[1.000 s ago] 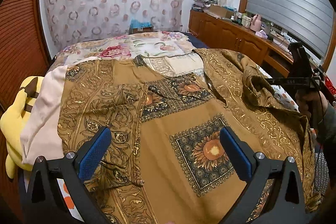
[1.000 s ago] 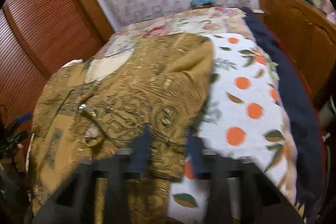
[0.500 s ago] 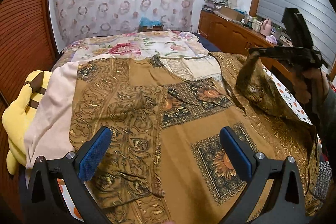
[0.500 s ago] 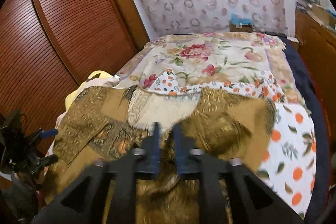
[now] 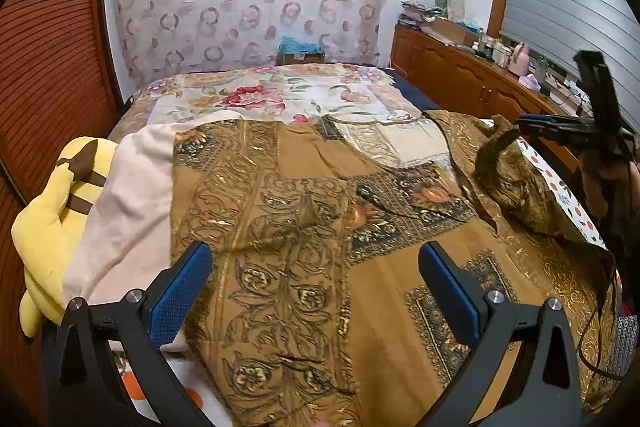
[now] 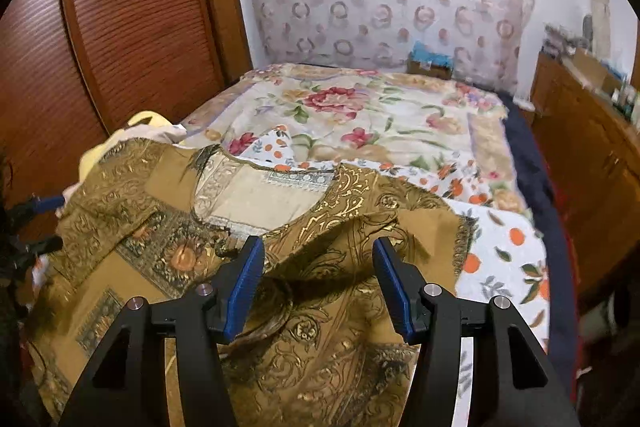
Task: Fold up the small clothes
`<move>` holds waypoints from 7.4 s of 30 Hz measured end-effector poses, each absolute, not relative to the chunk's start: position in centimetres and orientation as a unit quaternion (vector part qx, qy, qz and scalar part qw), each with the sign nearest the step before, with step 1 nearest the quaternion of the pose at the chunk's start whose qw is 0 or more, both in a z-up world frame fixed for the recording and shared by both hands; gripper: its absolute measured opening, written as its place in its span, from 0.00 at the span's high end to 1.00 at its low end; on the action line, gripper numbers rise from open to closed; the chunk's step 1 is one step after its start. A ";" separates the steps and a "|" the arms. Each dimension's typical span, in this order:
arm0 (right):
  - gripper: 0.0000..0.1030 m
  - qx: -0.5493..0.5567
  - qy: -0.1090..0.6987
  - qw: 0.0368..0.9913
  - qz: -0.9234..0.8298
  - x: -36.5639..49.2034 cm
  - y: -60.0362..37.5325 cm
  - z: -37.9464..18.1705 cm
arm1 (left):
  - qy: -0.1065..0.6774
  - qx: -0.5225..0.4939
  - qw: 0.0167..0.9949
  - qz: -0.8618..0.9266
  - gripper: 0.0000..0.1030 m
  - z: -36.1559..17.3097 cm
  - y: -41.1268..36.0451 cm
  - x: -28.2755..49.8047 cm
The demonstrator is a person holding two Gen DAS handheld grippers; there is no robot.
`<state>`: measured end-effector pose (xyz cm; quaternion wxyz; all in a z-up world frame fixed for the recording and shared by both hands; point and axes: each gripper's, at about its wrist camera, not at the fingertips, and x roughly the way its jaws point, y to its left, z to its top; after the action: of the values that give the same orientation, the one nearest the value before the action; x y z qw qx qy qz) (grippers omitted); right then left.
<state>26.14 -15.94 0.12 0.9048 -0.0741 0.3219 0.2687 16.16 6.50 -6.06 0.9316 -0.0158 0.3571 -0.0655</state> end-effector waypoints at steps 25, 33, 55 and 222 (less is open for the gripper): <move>0.44 -0.158 0.382 0.868 0.276 27.0 -8.7 -7.9 | 0.353 -0.005 0.935 -0.014 0.00 -6.3 11.5 17.7; 0.32 -0.126 0.365 0.889 0.245 29.5 -12.1 -6.9 | 0.371 -0.017 0.928 -0.022 0.27 -6.4 14.1 20.0; 0.47 -0.051 0.404 0.894 0.185 37.0 -17.1 -9.0 | 0.432 -0.020 0.899 -0.074 0.95 -8.4 13.2 25.2; 0.91 -0.100 0.064 0.963 0.243 -5.2 -31.3 27.4 | 0.039 -0.014 0.991 -0.127 0.95 20.5 13.4 -3.8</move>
<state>-5.18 -31.28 27.35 0.9628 -0.0999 0.0642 0.2428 -3.80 13.38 20.48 0.9910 -0.0143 0.0392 -0.1273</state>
